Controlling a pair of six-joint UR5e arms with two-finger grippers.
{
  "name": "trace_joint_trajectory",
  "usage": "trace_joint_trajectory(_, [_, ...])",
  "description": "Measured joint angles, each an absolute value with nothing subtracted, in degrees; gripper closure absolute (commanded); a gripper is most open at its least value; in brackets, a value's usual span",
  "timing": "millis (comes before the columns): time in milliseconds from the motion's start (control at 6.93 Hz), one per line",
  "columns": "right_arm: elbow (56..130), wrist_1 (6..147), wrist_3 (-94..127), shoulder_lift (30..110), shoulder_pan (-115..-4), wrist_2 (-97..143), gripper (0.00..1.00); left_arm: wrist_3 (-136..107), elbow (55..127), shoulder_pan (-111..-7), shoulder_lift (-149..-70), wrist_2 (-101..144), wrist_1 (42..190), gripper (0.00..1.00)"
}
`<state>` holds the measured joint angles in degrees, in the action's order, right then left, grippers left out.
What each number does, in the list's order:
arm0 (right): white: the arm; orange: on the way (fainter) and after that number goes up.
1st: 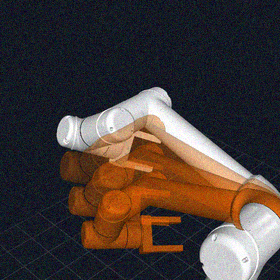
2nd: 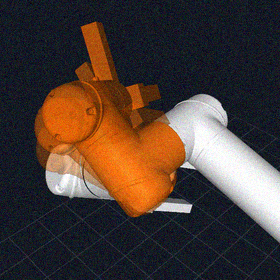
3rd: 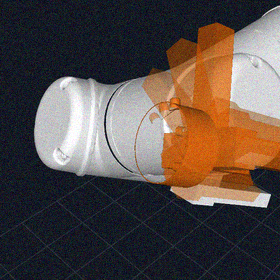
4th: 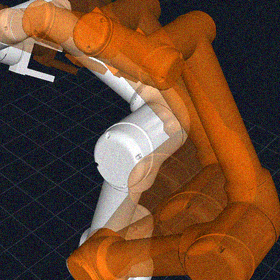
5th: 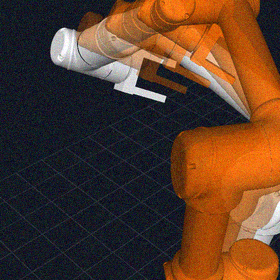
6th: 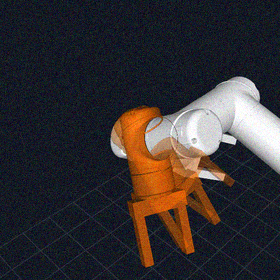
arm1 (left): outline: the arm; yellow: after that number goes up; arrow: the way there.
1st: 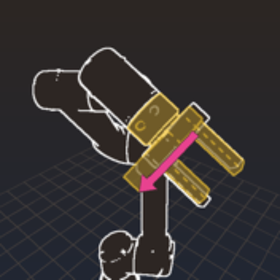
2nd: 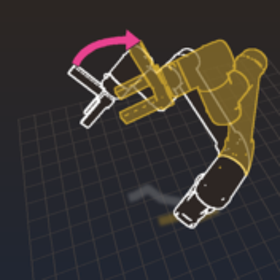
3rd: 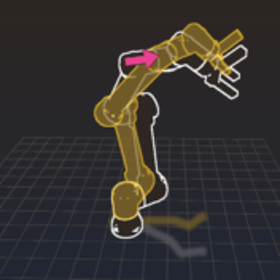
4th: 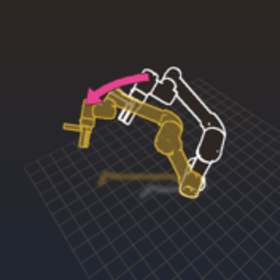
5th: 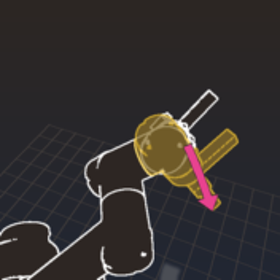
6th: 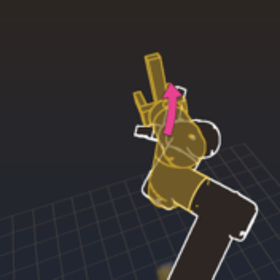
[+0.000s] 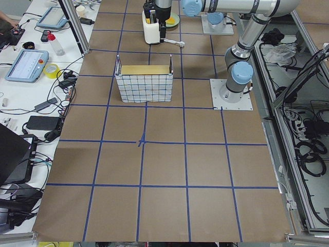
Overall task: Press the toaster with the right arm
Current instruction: 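Press the toaster lever down with the right gripper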
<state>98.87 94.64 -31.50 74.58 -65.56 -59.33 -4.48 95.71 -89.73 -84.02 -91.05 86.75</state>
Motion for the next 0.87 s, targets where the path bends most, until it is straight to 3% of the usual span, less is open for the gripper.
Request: trace_joint_trajectory(866, [99.2, 95.7, -31.5, 73.6, -65.6, -59.3, 1.0, -4.5, 95.7, -89.7, -84.0, -91.1, 86.7, 0.0])
